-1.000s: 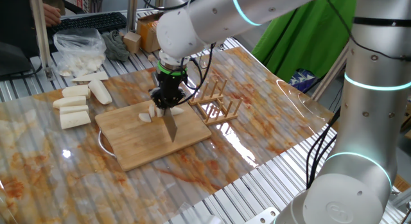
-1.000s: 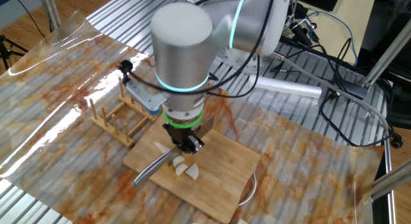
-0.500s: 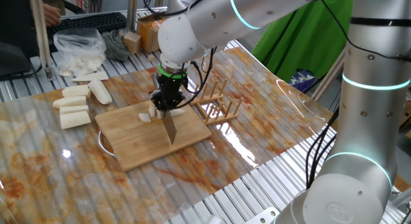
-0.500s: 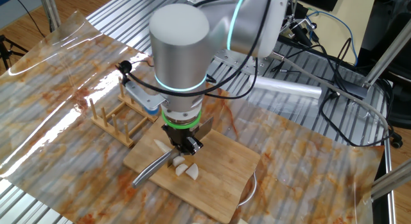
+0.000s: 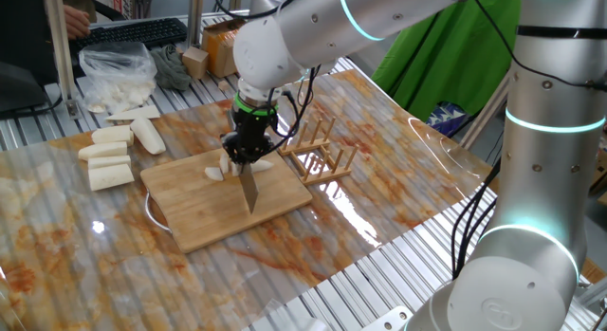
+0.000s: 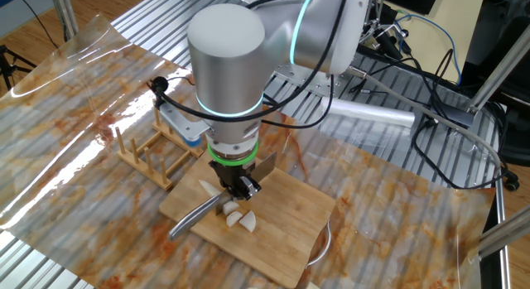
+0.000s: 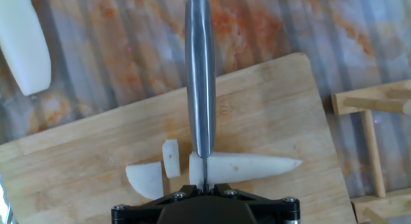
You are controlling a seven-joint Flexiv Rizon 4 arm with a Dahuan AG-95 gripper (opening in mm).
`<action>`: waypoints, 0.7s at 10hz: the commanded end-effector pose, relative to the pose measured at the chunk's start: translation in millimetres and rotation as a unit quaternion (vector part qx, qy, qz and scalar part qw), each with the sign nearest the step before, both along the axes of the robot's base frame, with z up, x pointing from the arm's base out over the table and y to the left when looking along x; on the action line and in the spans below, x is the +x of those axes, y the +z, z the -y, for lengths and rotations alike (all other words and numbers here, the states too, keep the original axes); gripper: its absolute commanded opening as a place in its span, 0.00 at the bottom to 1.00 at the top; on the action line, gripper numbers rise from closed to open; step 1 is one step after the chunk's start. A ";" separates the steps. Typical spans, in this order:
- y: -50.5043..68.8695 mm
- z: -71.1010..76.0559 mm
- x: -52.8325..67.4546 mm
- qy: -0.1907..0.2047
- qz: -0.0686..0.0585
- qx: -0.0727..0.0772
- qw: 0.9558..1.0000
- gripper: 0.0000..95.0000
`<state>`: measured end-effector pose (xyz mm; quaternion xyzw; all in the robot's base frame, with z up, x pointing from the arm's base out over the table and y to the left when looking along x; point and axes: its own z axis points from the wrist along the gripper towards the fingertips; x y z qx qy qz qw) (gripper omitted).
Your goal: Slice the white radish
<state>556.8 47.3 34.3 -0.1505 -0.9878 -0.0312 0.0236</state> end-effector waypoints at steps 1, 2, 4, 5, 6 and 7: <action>5.0 -5.5 1.1 -0.003 -0.001 0.001 1.000 0.00; 5.1 -5.6 1.3 0.005 -0.001 -0.006 1.000 0.00; 0.5 -7.7 2.2 0.005 0.000 -0.005 1.000 0.00; 2.6 -7.6 1.5 0.004 -0.005 -0.006 1.000 0.00; 9.1 -9.2 0.0 -0.004 -0.008 -0.001 1.000 0.00; 11.3 -10.3 -1.2 -0.002 -0.008 -0.007 1.000 0.00</action>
